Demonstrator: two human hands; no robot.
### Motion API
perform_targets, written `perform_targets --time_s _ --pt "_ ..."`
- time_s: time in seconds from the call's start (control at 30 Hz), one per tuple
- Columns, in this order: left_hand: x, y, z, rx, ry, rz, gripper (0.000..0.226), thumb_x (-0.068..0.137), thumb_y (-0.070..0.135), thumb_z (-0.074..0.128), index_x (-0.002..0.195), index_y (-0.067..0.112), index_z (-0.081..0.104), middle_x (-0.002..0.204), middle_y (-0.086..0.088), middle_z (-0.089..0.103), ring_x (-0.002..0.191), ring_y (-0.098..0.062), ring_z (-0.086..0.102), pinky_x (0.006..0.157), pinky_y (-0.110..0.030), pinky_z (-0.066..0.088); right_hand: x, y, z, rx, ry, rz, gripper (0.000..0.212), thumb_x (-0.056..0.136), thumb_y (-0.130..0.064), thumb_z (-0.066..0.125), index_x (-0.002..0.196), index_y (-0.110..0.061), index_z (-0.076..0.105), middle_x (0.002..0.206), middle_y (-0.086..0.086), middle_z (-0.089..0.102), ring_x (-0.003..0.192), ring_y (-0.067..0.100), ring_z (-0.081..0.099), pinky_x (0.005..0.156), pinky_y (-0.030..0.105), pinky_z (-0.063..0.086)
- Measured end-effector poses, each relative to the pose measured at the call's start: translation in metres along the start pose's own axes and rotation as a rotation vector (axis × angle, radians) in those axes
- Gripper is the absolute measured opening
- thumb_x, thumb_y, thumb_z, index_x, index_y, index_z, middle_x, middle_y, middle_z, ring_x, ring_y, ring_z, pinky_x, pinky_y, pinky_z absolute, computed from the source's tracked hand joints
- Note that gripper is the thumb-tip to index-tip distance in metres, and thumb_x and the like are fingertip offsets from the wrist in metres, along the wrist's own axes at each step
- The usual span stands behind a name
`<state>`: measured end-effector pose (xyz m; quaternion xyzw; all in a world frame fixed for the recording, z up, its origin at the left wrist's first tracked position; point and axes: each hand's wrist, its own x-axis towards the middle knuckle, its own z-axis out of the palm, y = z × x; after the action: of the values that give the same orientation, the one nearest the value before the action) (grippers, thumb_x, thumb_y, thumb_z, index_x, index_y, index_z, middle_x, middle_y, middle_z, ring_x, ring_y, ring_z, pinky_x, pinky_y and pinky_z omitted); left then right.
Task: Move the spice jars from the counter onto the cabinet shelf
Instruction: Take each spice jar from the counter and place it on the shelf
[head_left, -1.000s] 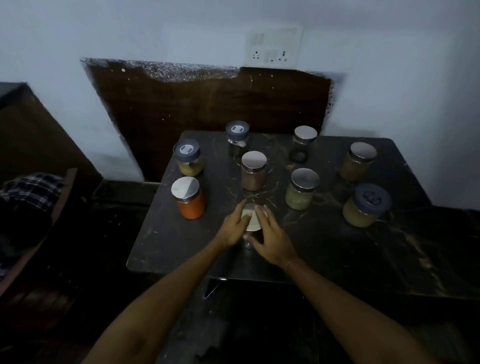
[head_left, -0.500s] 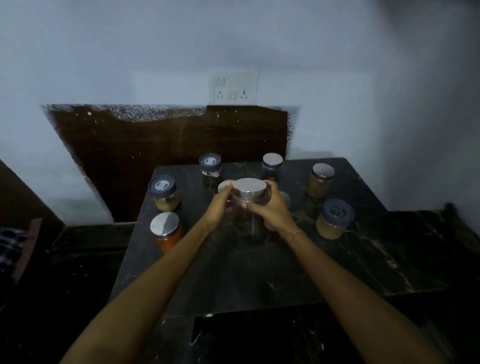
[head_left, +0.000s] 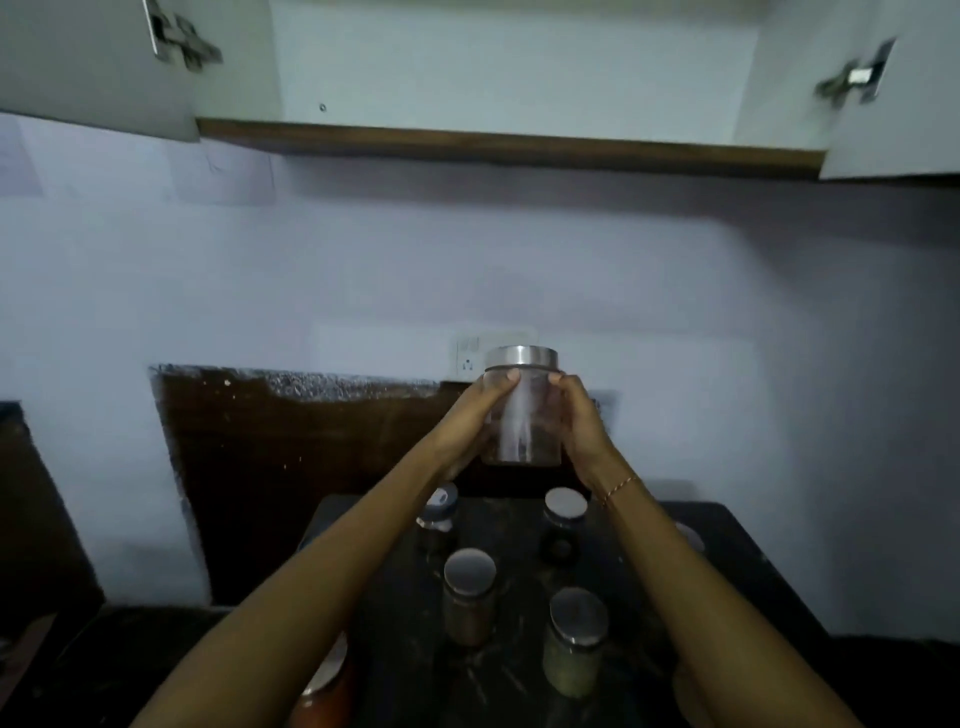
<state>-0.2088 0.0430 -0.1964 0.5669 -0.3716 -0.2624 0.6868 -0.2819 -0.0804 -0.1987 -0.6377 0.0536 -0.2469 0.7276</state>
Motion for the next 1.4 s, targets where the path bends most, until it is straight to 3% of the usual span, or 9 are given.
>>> perform_targets --time_s 0.2,0.33,0.5,0.67,0.8,0.9,1.07,1.27,1.4 --pt "0.050 0.047 -0.015 0.235 0.271 0.142 0.052 0.092 0.044 0.049 0.134 0.019 0.033 0.119 0.001 0.052 0.102 -0.012 0.056 0.065 -0.015 0.048 0.056 -0.043 0.013 -0.297 -0.037 -0.130 0.033 0.095 -0.027 0.043 0.127 -0.026 0.047 0.122 -0.003 0.054 0.107 0.014 0.054 0.079 0.029 0.050" --pt "0.067 0.075 -0.028 0.186 0.312 0.186 0.037 0.098 0.049 0.022 0.113 0.030 0.050 0.100 0.008 0.057 0.092 -0.009 0.055 0.068 -0.020 0.041 0.080 -0.059 0.032 -0.373 -0.066 -0.162 0.061 0.084 -0.034 0.064 0.136 -0.025 0.033 0.128 -0.001 0.046 0.115 0.017 0.048 0.096 0.041 0.046" --pt "0.075 0.114 -0.069 0.158 0.233 0.261 0.030 0.098 0.035 0.036 0.123 0.030 0.053 0.118 0.000 0.059 0.107 -0.021 0.055 0.081 -0.029 0.050 0.113 -0.085 0.055 -0.157 -0.164 -0.172 0.058 0.084 -0.022 0.064 0.133 -0.023 0.033 0.130 0.004 0.047 0.120 0.024 0.048 0.103 0.043 0.043" --pt "0.083 0.167 -0.112 0.117 0.114 0.261 0.029 0.098 0.034 0.036 0.116 0.025 0.057 0.098 -0.002 0.061 0.093 -0.019 0.057 0.080 -0.030 0.049 0.149 -0.117 0.091 -0.038 -0.244 -0.254 0.046 0.085 -0.017 0.060 0.127 -0.015 0.041 0.126 0.008 0.053 0.115 0.024 0.053 0.095 0.033 0.046" --pt "0.083 0.214 -0.146 0.198 0.063 0.306 0.025 0.097 0.020 0.043 0.120 0.017 0.051 0.101 0.001 0.063 0.091 -0.014 0.060 0.076 -0.025 0.052 0.178 -0.149 0.121 -0.192 -0.302 -0.350 0.040 0.087 -0.023 0.059 0.126 -0.018 0.050 0.123 0.005 0.059 0.110 0.019 0.057 0.092 0.032 0.047" --pt "0.080 0.243 -0.177 0.227 0.072 0.346 0.023 0.096 0.012 0.042 0.116 0.018 0.053 0.101 0.004 0.064 0.088 -0.008 0.062 0.073 -0.020 0.051 0.198 -0.165 0.148 -0.282 -0.339 -0.377 0.040 0.083 -0.023 0.065 0.122 -0.019 0.055 0.121 0.003 0.063 0.111 0.020 0.058 0.093 0.035 0.049" --pt "0.091 0.267 -0.210 0.203 0.150 0.381 0.014 0.096 0.015 0.045 0.107 0.016 0.054 0.097 0.003 0.064 0.088 -0.011 0.062 0.071 -0.021 0.051 0.228 -0.183 0.186 -0.208 -0.266 -0.393 0.039 0.080 -0.020 0.070 0.115 -0.015 0.053 0.105 0.003 0.066 0.099 0.017 0.064 0.074 0.024 0.054" --pt "0.118 0.301 -0.248 0.177 0.278 0.431 0.007 0.093 0.024 0.053 0.097 0.018 0.055 0.095 0.000 0.063 0.091 -0.015 0.060 0.085 -0.031 0.050 0.265 -0.216 0.225 -0.274 -0.250 -0.452 0.036 0.082 -0.025 0.068 0.114 -0.014 0.058 0.115 0.008 0.063 0.106 0.020 0.060 0.093 0.035 0.051" --pt "0.135 0.327 -0.276 0.302 0.368 0.428 0.020 0.092 0.031 0.053 0.108 0.020 0.056 0.092 0.004 0.055 0.087 -0.010 0.052 0.079 -0.026 0.045 0.294 -0.229 0.251 -0.306 -0.255 -0.458 0.035 0.084 -0.027 0.066 0.116 -0.017 0.055 0.114 0.004 0.060 0.106 0.018 0.057 0.092 0.036 0.049"
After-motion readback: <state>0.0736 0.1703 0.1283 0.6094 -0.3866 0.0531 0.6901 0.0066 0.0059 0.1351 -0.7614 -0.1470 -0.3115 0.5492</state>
